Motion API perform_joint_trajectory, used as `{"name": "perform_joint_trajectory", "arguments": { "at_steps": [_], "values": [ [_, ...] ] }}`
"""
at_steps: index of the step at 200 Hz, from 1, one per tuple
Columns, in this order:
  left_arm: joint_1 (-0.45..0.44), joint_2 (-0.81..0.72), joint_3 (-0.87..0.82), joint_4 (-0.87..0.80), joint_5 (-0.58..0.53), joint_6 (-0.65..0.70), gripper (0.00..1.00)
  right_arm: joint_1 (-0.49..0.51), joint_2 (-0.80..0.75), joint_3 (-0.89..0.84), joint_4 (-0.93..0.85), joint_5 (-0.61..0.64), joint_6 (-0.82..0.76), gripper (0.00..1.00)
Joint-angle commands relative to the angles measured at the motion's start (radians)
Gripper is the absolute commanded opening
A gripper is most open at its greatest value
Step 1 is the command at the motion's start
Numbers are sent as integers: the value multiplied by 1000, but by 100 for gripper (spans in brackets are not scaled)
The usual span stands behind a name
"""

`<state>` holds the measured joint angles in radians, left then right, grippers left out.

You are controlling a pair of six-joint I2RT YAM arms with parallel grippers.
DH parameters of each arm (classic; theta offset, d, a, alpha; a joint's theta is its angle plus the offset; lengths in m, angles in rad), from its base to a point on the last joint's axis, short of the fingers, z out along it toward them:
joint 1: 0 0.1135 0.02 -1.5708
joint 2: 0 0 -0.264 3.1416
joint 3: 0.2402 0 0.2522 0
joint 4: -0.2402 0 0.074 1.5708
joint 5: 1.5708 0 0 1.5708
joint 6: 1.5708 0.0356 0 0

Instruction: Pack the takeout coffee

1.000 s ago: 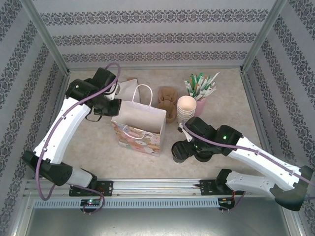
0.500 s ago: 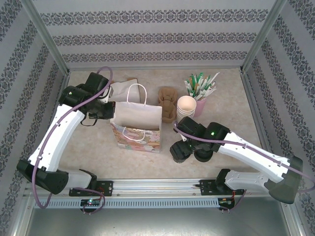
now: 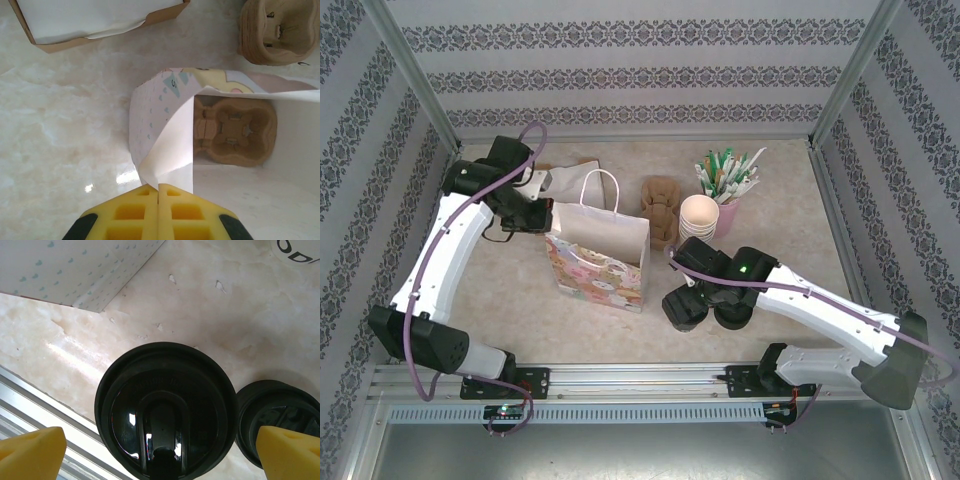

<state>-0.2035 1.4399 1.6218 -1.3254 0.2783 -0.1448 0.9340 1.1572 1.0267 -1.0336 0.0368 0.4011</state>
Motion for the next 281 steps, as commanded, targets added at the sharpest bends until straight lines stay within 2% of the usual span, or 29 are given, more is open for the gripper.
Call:
{"name": "perform_joint_trajectory", "arguments": {
  "at_steps": [1,42,87,120,134,157,205,250,281],
  "values": [
    [17,14,17,7,62,63,0,11,9,-10,9,12,14,96],
    [16,12,-5,43,133,71,0,11,17,-27,12,20,32,96],
    [17,20,-15,64,134,76,3,11,32,-27,10,29,46,94],
    [17,-6,-27,88,122,54,21,12,37,-29,18,22,54,91],
    [16,-30,-33,103,120,44,33,12,38,-33,23,22,56,89],
    [17,-64,-38,121,116,25,43,12,51,-36,24,24,59,87],
    [17,-144,-86,187,116,-26,45,17,71,-35,27,30,62,86],
    [16,-224,-137,233,100,-61,45,22,81,-42,27,41,71,77],
    [16,-255,-159,245,76,-81,45,26,88,-42,21,57,74,78]
  ]
}}
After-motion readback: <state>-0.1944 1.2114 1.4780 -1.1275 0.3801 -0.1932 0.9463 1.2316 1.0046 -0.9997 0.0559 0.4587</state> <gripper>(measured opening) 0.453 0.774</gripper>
